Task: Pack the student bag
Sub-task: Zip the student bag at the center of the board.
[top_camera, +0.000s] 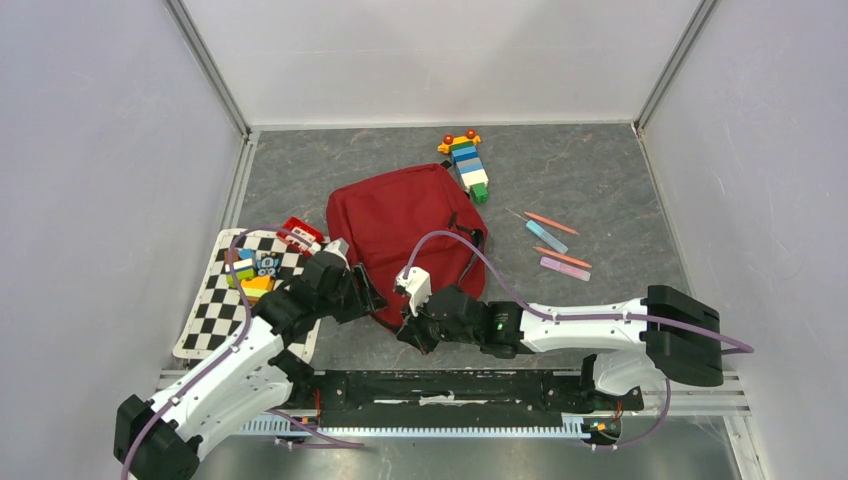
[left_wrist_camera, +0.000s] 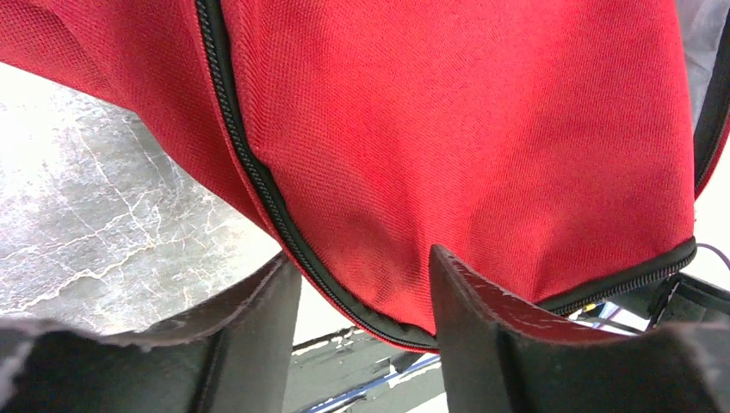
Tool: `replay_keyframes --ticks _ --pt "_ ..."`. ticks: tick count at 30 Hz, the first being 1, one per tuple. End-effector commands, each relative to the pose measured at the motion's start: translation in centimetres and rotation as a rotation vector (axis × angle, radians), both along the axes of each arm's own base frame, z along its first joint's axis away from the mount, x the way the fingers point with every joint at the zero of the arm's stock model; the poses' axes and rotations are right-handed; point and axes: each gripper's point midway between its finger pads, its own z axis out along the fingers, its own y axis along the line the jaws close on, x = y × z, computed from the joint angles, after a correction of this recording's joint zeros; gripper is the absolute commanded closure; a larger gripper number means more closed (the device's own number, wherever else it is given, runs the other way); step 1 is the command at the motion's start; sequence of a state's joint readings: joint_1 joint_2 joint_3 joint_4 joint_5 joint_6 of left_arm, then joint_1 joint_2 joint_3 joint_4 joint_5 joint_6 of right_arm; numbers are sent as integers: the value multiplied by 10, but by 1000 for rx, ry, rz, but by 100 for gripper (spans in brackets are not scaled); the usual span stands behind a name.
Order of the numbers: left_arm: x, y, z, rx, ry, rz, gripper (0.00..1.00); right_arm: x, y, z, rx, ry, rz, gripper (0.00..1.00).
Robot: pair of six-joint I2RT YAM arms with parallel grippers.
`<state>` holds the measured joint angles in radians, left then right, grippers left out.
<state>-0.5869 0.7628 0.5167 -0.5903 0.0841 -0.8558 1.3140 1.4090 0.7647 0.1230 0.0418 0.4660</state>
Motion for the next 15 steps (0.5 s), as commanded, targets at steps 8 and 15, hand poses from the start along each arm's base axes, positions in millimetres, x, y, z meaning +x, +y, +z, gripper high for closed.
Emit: replay_keyframes --ticks 8,15 --pt "16 -5 7 -39 -47 65 85 2 12 25 70 -21 -1 100" --pt "16 8 7 9 -68 102 98 23 -5 28 -5 -116 -89 100"
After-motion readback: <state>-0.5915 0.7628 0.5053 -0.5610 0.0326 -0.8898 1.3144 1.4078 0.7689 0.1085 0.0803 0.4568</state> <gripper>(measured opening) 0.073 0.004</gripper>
